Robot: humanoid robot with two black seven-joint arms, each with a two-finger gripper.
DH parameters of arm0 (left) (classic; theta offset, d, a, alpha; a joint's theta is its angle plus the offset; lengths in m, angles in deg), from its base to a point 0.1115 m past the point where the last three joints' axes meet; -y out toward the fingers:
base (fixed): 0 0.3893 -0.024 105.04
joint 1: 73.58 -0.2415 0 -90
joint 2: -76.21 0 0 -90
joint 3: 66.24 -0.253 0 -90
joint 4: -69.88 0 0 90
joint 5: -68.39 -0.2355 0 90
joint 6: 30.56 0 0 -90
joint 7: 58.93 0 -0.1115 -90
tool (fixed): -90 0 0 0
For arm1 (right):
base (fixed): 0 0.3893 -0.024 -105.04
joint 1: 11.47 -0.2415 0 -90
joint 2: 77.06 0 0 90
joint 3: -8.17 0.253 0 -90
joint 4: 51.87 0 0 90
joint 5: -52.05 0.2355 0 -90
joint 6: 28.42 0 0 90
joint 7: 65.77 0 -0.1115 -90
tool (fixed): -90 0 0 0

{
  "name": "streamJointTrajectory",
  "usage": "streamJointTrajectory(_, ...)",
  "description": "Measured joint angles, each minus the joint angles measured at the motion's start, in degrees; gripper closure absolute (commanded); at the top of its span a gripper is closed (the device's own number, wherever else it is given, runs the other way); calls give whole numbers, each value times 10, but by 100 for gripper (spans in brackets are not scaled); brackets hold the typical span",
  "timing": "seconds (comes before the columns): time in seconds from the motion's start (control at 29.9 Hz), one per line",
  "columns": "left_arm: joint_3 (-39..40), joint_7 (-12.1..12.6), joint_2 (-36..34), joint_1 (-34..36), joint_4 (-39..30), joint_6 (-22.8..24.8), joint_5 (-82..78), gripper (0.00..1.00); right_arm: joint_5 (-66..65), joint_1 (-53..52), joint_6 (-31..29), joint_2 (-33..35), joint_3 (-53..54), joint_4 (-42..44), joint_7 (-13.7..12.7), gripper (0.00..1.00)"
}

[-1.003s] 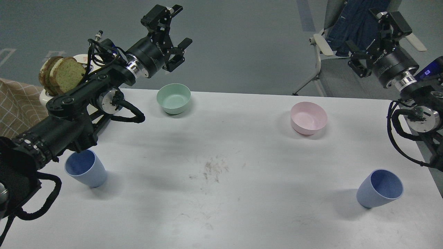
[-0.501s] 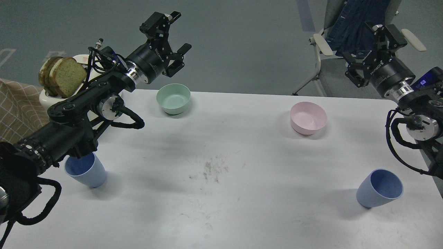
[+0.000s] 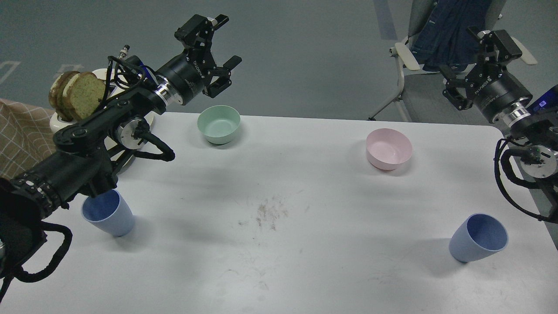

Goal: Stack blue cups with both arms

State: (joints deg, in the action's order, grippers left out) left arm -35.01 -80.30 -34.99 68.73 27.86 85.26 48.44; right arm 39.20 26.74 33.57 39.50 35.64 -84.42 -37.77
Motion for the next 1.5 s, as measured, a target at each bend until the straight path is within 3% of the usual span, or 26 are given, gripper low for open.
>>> streamJointTrajectory(0.2, 0, -9, 1, 1, 0, 0, -2, 2, -1, 0, 0, -3, 0, 1, 0, 0)
streamJointTrajectory(0.4, 0, -43, -1, 1, 0, 2, -5, 2, -1, -3, 0, -2, -1, 1, 0, 0)
streamJointTrajectory(1.37, -1, -46, -3, 5, -2, 1, -7, 2, -4, -20, 0, -5, -1, 4, 0, 0)
streamJointTrajectory(1.5, -3, -48, -30, 7, -21, 4, -56, 2, -4, -26, 0, -6, -1, 5, 0, 0)
